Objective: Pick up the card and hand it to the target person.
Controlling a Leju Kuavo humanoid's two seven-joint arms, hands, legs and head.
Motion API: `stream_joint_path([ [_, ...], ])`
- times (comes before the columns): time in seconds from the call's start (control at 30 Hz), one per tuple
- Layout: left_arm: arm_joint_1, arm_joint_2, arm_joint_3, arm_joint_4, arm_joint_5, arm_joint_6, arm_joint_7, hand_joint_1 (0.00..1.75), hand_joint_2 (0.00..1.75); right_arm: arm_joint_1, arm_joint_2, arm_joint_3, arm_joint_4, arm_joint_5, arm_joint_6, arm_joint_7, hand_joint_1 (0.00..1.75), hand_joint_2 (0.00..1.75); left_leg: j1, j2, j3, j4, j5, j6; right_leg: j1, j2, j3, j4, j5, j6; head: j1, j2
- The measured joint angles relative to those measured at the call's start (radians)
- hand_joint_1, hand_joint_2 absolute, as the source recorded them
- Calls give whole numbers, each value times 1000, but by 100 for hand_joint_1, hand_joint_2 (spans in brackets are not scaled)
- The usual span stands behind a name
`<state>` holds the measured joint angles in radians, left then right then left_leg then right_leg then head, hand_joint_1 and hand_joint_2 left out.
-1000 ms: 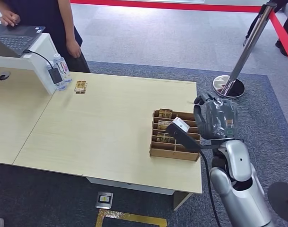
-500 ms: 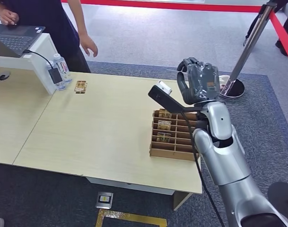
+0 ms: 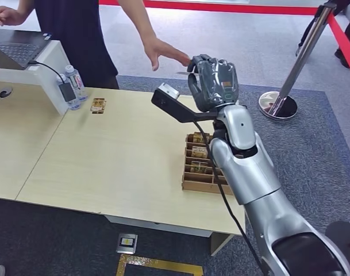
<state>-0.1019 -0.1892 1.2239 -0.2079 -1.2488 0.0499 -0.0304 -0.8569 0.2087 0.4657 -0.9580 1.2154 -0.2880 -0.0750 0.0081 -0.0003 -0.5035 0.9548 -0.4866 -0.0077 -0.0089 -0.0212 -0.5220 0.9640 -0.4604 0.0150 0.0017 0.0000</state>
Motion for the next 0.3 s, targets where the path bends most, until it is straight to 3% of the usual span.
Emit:
stream_joint_path([
  [0.3, 0, 0, -14, 0, -8, -5, 0, 0, 0, -34, 46, 19, 72, -6, -3, -7, 175, 175, 0, 0, 0, 0, 0, 0, 0, 0, 0, 0, 0, 0, 0, 0],
])
